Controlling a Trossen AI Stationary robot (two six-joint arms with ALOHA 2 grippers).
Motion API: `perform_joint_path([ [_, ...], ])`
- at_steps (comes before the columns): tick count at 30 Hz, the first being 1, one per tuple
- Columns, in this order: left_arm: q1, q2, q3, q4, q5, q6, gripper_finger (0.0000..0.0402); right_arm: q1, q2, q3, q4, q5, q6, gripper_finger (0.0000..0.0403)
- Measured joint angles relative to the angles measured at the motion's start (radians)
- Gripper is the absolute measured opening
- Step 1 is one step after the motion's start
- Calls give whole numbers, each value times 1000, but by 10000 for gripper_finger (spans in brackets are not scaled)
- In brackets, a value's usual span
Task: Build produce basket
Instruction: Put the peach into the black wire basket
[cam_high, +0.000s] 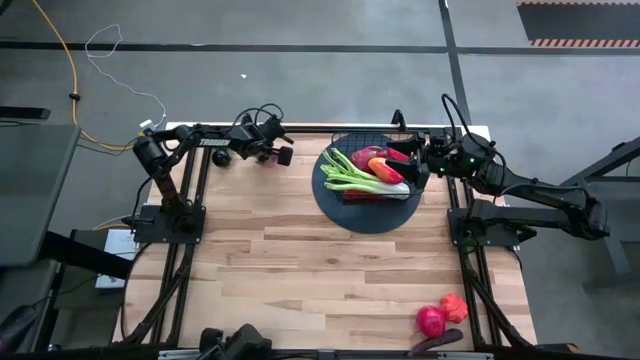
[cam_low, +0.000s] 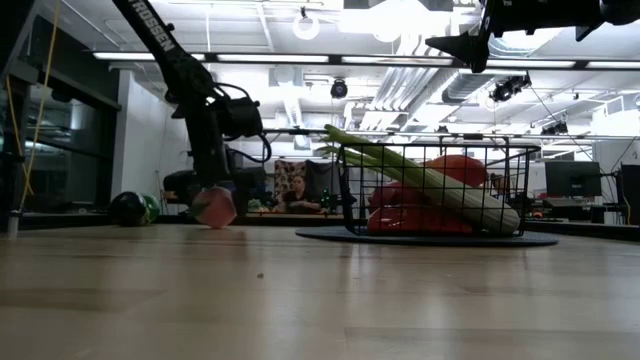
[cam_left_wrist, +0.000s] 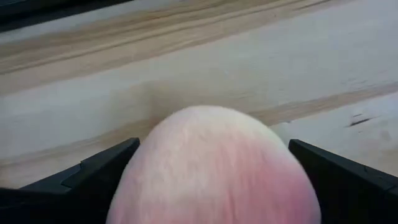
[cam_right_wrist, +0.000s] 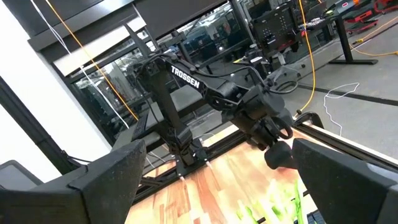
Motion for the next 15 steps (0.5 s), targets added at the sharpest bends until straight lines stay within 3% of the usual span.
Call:
perform_joint_path([
  [7, 0, 0, 0, 10, 20, 19, 382, 0, 0, 0, 0, 0, 0, 394],
  [15, -6, -30, 0, -39, 28, 48, 310, 0, 0, 0, 0, 1, 0, 394],
])
